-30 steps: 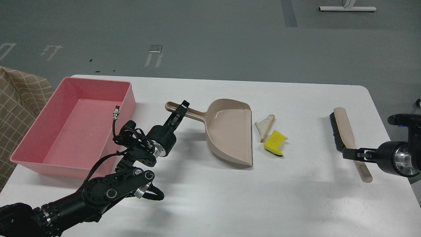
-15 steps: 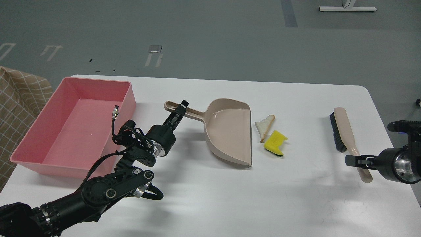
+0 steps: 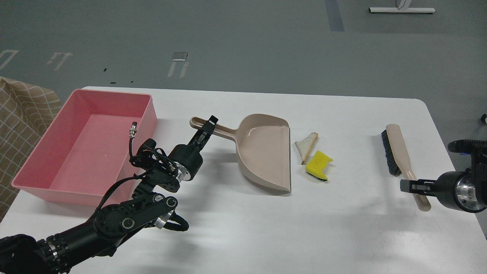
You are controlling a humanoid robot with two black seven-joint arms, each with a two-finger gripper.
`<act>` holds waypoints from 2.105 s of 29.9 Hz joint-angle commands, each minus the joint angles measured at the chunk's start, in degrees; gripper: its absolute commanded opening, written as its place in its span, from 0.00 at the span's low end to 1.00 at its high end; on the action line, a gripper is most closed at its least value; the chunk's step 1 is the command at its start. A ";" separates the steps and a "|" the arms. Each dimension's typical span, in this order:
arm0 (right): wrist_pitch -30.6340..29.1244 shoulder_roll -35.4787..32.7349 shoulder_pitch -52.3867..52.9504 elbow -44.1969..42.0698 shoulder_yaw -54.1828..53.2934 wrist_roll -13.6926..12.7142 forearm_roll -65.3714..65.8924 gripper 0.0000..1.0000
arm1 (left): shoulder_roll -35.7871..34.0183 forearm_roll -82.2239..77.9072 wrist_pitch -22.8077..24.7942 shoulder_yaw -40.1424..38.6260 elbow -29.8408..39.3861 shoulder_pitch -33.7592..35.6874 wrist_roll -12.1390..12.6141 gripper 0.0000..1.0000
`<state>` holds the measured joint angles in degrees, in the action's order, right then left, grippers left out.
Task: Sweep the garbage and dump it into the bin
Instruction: 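Close the right gripper on the brush handle, then lift the brush and sweep the yellow sponge into the dustpan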
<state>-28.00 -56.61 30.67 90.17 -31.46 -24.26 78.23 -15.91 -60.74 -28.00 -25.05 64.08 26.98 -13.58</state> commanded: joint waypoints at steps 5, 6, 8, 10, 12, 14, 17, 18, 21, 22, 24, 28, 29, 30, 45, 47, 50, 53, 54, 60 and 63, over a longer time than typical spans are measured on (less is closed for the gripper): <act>0.00 0.00 0.00 0.01 0.00 0.00 -0.18 0.49 | 0.09 0.00 0.00 0.00 0.00 -0.09 -0.04 0.00; 0.00 0.00 0.00 0.01 0.00 0.00 -0.18 0.49 | 0.09 0.00 0.00 0.00 0.00 0.00 -0.04 0.00; 0.00 0.00 0.00 0.01 0.00 0.00 -0.18 0.45 | 0.09 0.00 0.00 0.00 0.00 0.00 0.05 0.00; 0.00 0.00 0.00 0.01 0.00 0.00 -0.27 0.45 | 0.09 0.00 0.00 0.00 0.00 0.00 0.05 0.00; 0.00 0.00 0.00 0.01 0.00 0.00 -0.27 0.45 | 0.09 0.00 0.00 0.00 0.00 0.00 0.05 0.00; 0.00 0.00 0.00 0.01 0.08 0.00 -0.36 0.37 | 0.09 0.00 0.00 0.00 0.00 0.00 0.05 0.00; 0.00 0.00 0.00 0.01 0.00 0.00 -0.53 0.34 | 0.09 0.00 0.00 0.00 0.00 0.00 -0.04 0.00; 0.00 0.00 0.00 0.01 0.00 0.00 -0.62 0.33 | 0.09 0.00 0.00 0.00 0.00 0.00 -0.04 0.00; 0.00 0.00 0.00 0.01 0.09 0.00 -0.71 0.26 | 0.09 0.00 0.00 0.00 0.00 0.00 0.05 0.00; 0.00 0.00 -0.08 -0.08 0.00 0.00 -0.71 0.26 | 0.00 0.00 0.00 0.00 0.00 0.00 0.05 0.00; 0.00 0.00 -0.08 -0.08 0.00 0.00 -0.71 0.23 | 0.00 0.00 0.00 0.00 0.00 0.00 0.05 0.00; 0.00 0.09 -0.17 -0.08 -0.09 0.00 -0.71 0.14 | 0.09 0.00 0.00 0.00 0.00 0.00 0.05 0.00; 0.00 0.09 -0.17 -0.08 -0.18 0.09 -0.71 0.13 | 0.09 0.00 0.00 0.00 0.00 0.00 0.05 0.00; 0.00 0.09 -0.17 -0.08 -0.18 0.09 -0.71 0.12 | 0.09 0.00 0.00 0.00 0.00 0.00 0.05 0.00; 0.00 1.06 -0.09 0.80 -3.96 0.18 -0.80 0.00 | 0.00 0.00 0.00 0.00 0.00 0.00 0.05 0.00; 0.00 0.97 -0.09 1.58 -4.39 0.18 -1.06 0.00 | 0.00 0.00 0.00 0.00 0.00 0.00 0.05 0.00; 0.00 0.80 -0.17 3.60 -4.05 0.18 -3.42 0.00 | 0.09 0.00 0.00 0.00 0.00 0.00 0.05 0.00; 0.00 0.45 -0.44 6.59 -3.96 0.00 -5.01 0.00 | 0.09 0.00 0.00 0.00 0.00 -0.09 0.05 0.00; 0.00 0.44 -0.44 7.03 -3.96 0.00 -5.02 0.00 | 0.09 0.00 0.00 0.00 0.00 -0.09 0.05 0.00; 0.00 0.53 -1.49 7.92 -3.34 -0.08 -5.02 0.00 | 0.09 0.00 0.00 0.00 0.00 -0.09 0.05 0.00; 0.00 0.80 -2.02 7.92 -3.34 -0.17 -5.02 0.00 | 0.18 0.00 0.00 0.00 0.00 -0.09 0.05 0.00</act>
<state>-28.00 -56.04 29.08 98.06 -34.83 -24.40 73.21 -15.77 -60.73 -28.00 -25.06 64.07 26.90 -13.54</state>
